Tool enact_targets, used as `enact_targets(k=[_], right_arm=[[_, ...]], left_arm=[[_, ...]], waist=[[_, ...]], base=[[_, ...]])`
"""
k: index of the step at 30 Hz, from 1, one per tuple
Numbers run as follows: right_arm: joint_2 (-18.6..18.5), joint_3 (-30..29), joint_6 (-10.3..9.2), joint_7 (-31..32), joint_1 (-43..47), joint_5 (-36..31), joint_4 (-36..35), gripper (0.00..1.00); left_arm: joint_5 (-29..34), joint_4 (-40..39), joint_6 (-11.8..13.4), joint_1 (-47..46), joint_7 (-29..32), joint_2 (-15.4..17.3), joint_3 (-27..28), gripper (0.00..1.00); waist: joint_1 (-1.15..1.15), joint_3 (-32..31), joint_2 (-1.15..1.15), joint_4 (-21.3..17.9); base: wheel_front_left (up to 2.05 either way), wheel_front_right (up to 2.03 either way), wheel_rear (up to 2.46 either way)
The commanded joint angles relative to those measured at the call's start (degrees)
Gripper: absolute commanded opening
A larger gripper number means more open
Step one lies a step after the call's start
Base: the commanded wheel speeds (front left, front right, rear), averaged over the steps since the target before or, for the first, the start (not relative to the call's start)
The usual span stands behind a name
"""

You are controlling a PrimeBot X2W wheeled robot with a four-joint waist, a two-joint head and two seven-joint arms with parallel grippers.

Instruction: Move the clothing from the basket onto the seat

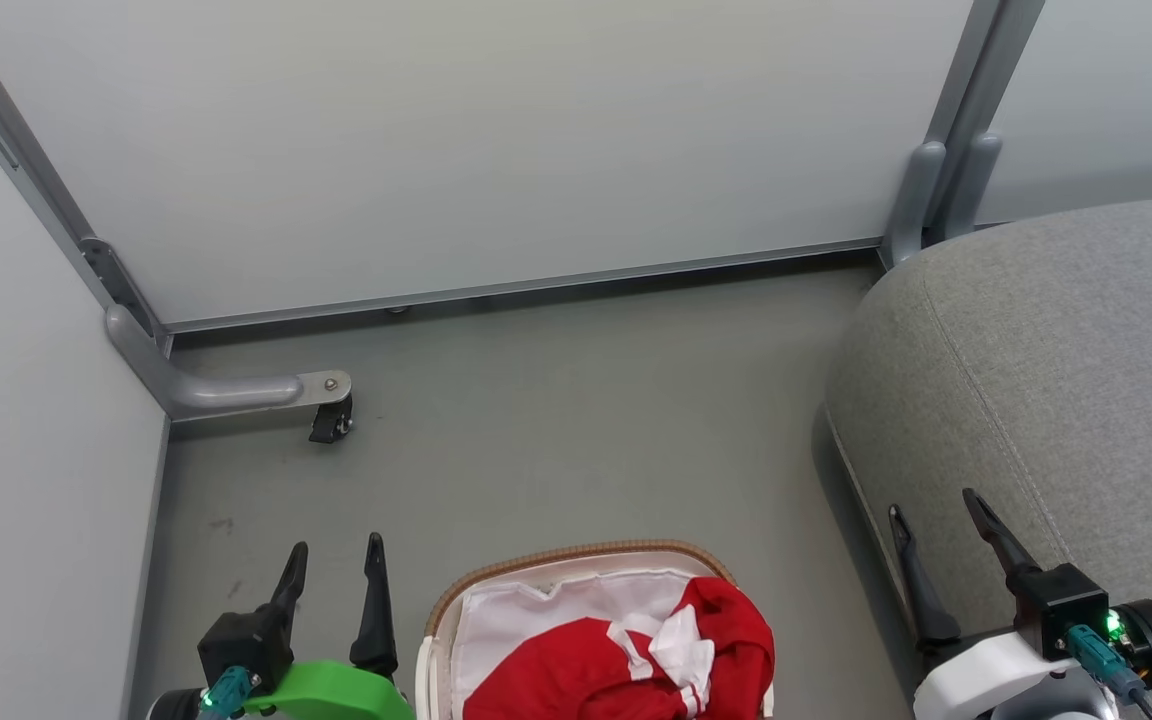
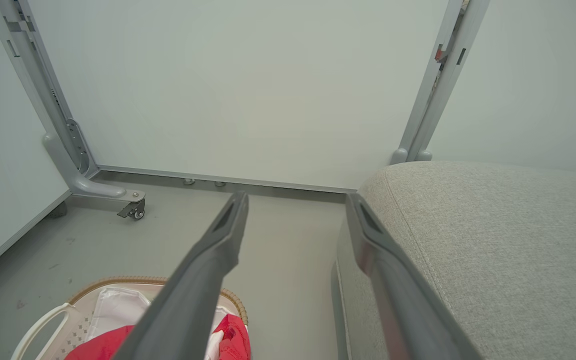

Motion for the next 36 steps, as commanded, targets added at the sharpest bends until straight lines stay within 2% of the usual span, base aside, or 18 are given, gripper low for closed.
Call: enact_targets(k=[1, 12, 17, 26, 36], right_arm=[[-0.3, 0.0, 0.00, -0.3, 0.7, -0.4, -0.2, 1.00], [-0.3, -0.2, 0.00, -0.3, 0.4, -0.6, -0.6, 1.00], [-0.3, -0.1, 0.00, -0.3, -1.4, -1.0, -1.6, 1.00], [-0.3, -0.6, -0.01, -0.3, -9.1, -1.8, -3.5, 1.00], [-0.3, -1.2, -0.01, -0.3, -19.1, 0.8, -5.6, 1.00]], left_arm=[[0.0, 0.2, 0.0, 0.4, -0.2, 0.4, 0.0, 1.00], [0.0, 0.5, -0.3, -0.3, -0.2, 0.4, -0.6, 1.00], [1.9, 0.9, -0.8, -2.6, -0.2, 0.4, -2.3, 1.00], [7.9, 4.9, -3.1, -12.7, -0.1, 0.4, -5.0, 1.00], [14.6, 17.4, -5.4, -24.9, -0.1, 1.6, -11.2, 1.00]], waist=[[0.00, 0.0, 0.00, 0.0], [0.00, 0.8, 0.00, -0.1], [0.00, 3.5, 0.00, -0.7], [0.00, 14.9, 0.00, -3.5], [0.00, 31.3, 0.00, -9.1]], base=[[0.00, 0.00, 0.00], [0.00, 0.00, 0.00], [0.00, 0.00, 0.00], [0.00, 0.00, 0.00], [0.00, 0.00, 0.00]])
